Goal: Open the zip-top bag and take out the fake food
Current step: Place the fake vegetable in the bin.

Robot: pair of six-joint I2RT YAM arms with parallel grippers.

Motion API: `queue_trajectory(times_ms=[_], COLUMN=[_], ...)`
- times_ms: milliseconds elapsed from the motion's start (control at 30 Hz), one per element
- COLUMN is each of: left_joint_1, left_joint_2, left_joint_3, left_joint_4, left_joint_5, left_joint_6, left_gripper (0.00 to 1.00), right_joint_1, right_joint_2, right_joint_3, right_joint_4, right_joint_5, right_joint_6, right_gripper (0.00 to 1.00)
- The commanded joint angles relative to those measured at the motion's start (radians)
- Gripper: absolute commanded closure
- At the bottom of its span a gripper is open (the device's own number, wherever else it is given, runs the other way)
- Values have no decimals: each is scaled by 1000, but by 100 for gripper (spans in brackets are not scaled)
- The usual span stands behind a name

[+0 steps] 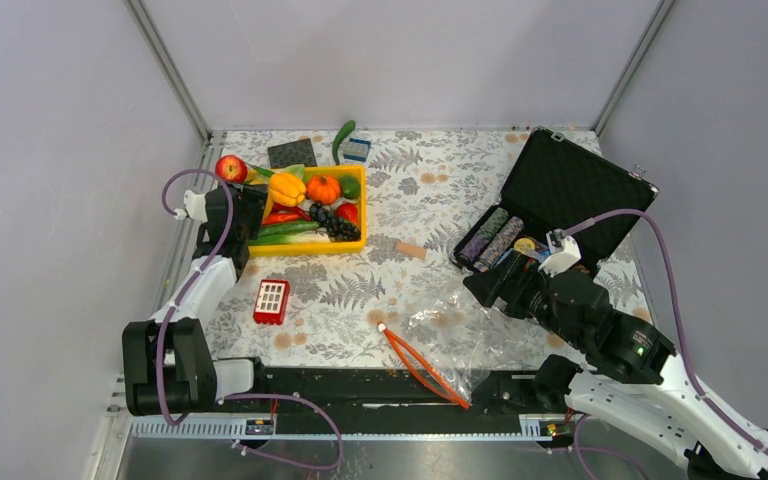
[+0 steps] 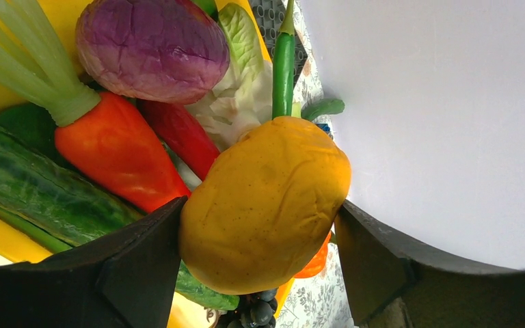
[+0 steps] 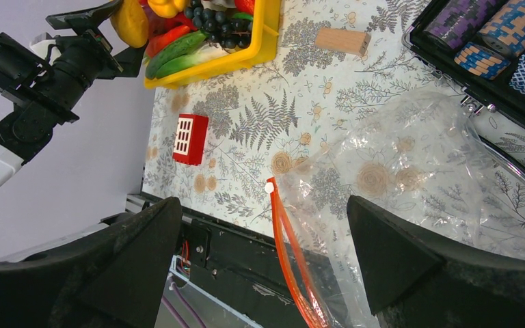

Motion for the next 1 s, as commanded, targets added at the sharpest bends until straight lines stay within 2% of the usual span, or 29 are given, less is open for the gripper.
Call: queue_trajectory(times_ms=[0, 633, 967], left_joint_1=[5, 5, 5], left_joint_2=[6, -5, -22], left_joint_3=[56, 69, 65], left_joint_4=[6, -38, -44], left_joint_5=[-18, -25, -9], left_joint_6=[-9, 2, 3], left_gripper=[34, 14, 12], right_joint_1=[-1, -1, -1], right_joint_2=[-8, -16, -16], right_joint_3=[-5, -11, -14], right_joint_4=[12, 12, 14], right_joint_5=[32, 30, 27], right_joint_6=[2, 6, 11], right_gripper=[2, 2, 2])
